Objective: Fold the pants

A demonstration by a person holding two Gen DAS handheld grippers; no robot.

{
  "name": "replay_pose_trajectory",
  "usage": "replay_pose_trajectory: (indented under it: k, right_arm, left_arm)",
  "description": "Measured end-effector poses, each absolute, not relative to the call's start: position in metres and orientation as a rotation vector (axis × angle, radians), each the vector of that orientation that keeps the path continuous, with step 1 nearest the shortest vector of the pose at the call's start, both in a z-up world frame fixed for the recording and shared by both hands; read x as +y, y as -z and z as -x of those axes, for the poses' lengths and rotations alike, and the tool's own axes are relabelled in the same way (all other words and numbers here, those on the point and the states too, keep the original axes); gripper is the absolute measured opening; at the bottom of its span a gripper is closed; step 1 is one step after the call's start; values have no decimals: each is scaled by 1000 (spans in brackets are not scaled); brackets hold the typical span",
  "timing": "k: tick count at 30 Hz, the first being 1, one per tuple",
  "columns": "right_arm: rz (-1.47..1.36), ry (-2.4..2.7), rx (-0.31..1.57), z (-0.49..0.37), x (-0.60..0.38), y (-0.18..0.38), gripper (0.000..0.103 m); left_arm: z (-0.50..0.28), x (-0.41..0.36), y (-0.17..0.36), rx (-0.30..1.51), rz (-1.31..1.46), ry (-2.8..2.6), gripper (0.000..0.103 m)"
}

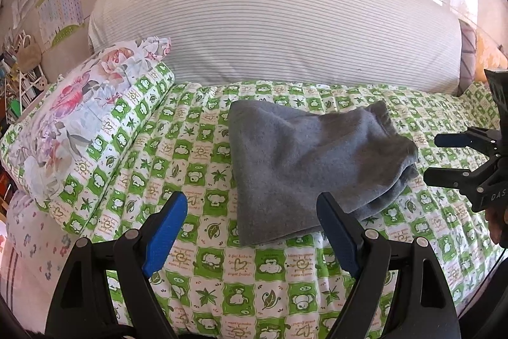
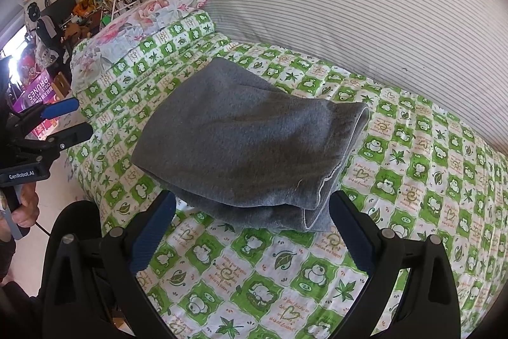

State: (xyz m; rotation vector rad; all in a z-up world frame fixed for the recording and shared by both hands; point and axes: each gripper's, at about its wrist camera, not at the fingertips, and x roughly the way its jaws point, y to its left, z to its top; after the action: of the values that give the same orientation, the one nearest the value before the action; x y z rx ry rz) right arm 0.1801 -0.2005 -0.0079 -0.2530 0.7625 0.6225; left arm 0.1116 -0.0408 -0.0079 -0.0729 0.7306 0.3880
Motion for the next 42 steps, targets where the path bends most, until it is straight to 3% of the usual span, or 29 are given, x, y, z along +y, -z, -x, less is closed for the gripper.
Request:
replay_pose_trajectory:
  k: [42]
  right_arm:
    - [236, -633, 763, -176, -199, 10, 98]
  left_arm:
    - [-114, -41, 10, 739, 74, -360, 84]
